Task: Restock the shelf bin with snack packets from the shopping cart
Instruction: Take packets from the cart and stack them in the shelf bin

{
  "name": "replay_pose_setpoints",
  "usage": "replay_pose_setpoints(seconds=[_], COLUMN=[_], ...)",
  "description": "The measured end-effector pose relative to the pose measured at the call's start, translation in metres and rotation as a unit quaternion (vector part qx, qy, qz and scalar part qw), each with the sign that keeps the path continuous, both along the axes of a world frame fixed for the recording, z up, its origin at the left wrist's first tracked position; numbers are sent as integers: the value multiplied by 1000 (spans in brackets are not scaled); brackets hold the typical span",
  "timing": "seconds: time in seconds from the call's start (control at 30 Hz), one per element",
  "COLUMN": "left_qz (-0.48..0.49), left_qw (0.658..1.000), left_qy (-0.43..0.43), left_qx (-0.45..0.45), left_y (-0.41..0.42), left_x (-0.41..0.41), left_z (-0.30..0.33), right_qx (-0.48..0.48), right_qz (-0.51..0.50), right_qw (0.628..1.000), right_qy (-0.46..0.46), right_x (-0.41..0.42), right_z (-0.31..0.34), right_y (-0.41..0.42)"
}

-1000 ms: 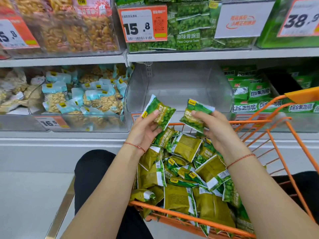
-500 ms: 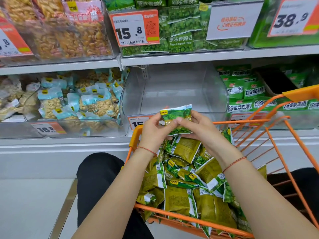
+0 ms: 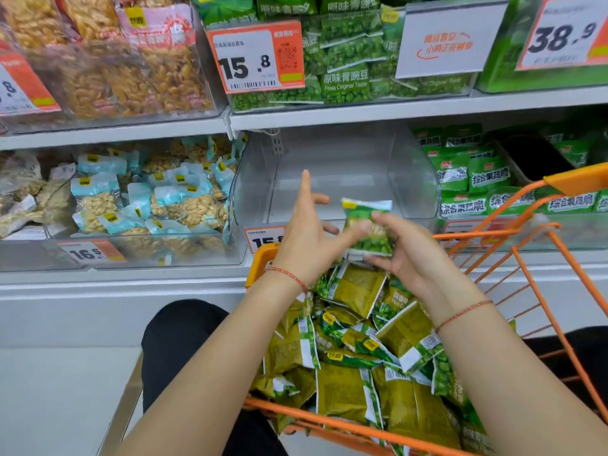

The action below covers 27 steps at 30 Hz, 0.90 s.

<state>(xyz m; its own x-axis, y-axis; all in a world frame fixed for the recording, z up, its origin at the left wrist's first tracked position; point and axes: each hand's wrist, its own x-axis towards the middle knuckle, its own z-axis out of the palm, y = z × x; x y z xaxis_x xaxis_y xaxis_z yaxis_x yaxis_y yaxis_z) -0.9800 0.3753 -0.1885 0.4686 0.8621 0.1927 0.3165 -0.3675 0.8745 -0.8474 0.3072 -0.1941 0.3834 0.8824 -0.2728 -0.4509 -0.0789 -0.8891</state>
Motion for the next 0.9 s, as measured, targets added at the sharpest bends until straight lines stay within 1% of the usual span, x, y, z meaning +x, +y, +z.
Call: replay_pose_setpoints(seconds=[0.03, 0.07, 0.1, 0.13, 0.17, 0.2, 0.23, 0.27, 0.3, 0.33, 0.37, 0.4, 0.43, 0.47, 0.53, 0.6, 0.63, 0.67, 0.7, 0.73, 0.77, 0.8, 0.83, 0.9], left_qz=[12, 23, 15, -25, -94, -176, -242, -276, -282, -275, -264, -254, -245, -231, -206, -166, -131, -98, -84, -82, -92, -105, -112, -99], left_qw=[999, 996, 997, 1000, 989, 954, 904, 857, 823, 805, 802, 812, 834, 868, 934, 972, 980, 972, 943, 900, 864, 848, 854, 890], left_qy=[-44, -77, -68, -7, 96, 214, 316, 397, 451, 477, 480, 467, 444, 404, 289, 148, 74, -9, -96, -172, -222, -242, -238, -196], left_qx=[-30, -42, -34, 1, 58, 114, 154, 181, 201, 221, 237, 239, 219, 174, 37, -77, -132, -213, -308, -391, -443, -459, -450, -400], left_y=[-1, -2, -4, -5, -8, -11, -14, -16, -17, -17, -15, -13, -12, -11, -12, -15, -16, -15, -13, -10, -8, -8, -6, -6], left_x=[0, -2, -5, -9, -12, -14, -13, -11, -9, -6, -4, -3, -4, -6, -10, -11, -11, -11, -10, -9, -10, -11, -12, -12], left_z=[0, 0, -1, -2, -4, -7, -11, -14, -15, -16, -15, -14, -12, -10, -4, 3, 7, 10, 14, 16, 18, 19, 18, 18], right_qx=[3, 8, 14, 19, 23, 26, 31, 35, 38, 41, 42, 42, 43, 43, 46, 50, 49, 44, 38, 33, 31, 31, 34, 36], right_qz=[-41, -86, -128, -159, -175, -183, -184, -179, -170, -158, -147, -136, -126, -121, -128, -138, -140, -137, -131, -124, -116, -107, -98, -96], right_qw=[999, 995, 989, 983, 978, 975, 971, 971, 972, 976, 980, 985, 988, 990, 990, 989, 989, 989, 991, 992, 993, 994, 994, 994], right_qy=[21, 42, 66, 86, 107, 127, 147, 156, 156, 144, 126, 98, 73, 51, 30, 28, 23, 14, 5, -2, -8, -12, -16, -28], right_x=[3, 7, 12, 17, 20, 22, 24, 24, 23, 23, 21, 21, 20, 19, 19, 20, 21, 21, 20, 19, 18, 16, 14, 10], right_z=[1, 1, 2, 3, 5, 6, 6, 6, 7, 7, 7, 6, 6, 5, 4, 5, 4, 4, 4, 4, 4, 3, 3, 3], right_y=[0, -1, -1, -2, -3, -3, -4, -3, -3, -4, -4, -4, -4, -4, -3, -4, -4, -4, -4, -4, -4, -4, -4, -3])
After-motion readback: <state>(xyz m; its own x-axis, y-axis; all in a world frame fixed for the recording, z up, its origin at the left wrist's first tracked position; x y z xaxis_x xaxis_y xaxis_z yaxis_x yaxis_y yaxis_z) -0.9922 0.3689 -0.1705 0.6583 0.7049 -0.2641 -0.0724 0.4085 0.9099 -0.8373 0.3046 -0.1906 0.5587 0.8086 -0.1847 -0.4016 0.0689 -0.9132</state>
